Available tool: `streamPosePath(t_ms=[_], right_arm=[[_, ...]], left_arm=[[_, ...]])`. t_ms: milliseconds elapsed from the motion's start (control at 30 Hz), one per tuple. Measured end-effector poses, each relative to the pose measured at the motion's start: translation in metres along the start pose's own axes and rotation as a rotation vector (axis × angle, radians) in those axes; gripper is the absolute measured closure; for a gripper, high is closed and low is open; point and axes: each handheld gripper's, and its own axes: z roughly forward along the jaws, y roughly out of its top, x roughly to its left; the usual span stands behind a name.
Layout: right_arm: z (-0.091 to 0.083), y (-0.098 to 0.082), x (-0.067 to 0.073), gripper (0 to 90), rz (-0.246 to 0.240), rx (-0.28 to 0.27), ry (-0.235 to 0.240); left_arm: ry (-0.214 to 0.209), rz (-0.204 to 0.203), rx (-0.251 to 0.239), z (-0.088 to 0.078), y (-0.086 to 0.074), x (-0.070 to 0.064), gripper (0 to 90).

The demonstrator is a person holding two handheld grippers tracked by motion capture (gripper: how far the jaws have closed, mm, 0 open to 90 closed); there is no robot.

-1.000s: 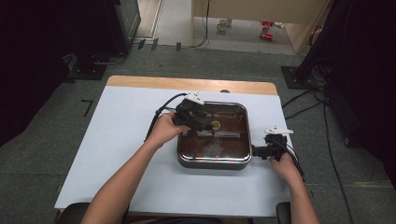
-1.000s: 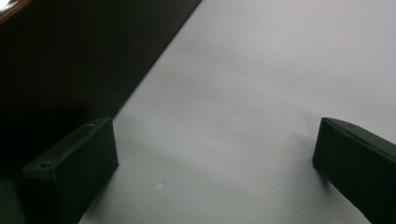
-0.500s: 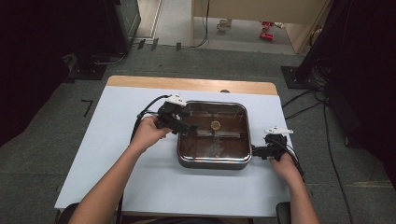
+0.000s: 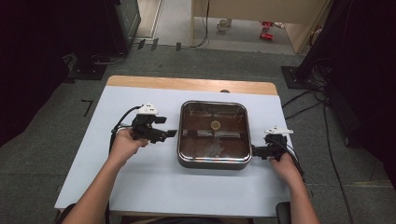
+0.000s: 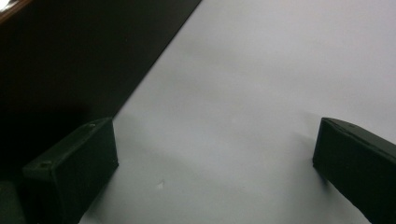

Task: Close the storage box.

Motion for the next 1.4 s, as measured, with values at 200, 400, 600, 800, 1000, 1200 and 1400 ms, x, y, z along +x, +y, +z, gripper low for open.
streamPosePath(t_ms=[200,400,600,800,1000,1200,1400], right_arm=[[0.000,0.000,0.000,0.0,0.000,-0.001,0.000],[0.000,0.000,0.000,0.0,0.000,-0.001,0.000],[0.000,0.000,0.000,0.0,0.001,0.000,0.000],[0.000,0.000,0.000,0.0,-0.001,0.001,0.000],[0.000,0.000,0.000,0.0,0.001,-0.001,0.000],[0.000,0.000,0.000,0.0,0.000,-0.001,0.000],[0.000,0.000,0.000,0.0,-0.001,0.001,0.000]], left_arm=[[0.050,-0.026,-0.010,-0.009,-0.026,0.003,23.9],[0.109,-0.050,0.015,-0.011,-0.049,0.004,21.9],[0.103,-0.080,0.048,-0.010,-0.068,-0.002,23.5],[0.156,-0.052,0.085,-0.002,-0.081,-0.013,22.5],[0.214,-0.061,0.143,0.008,-0.088,-0.016,22.5],[0.257,-0.031,0.122,0.015,-0.093,-0.025,16.8],[0.273,-0.025,0.091,0.016,-0.097,-0.027,14.0]])
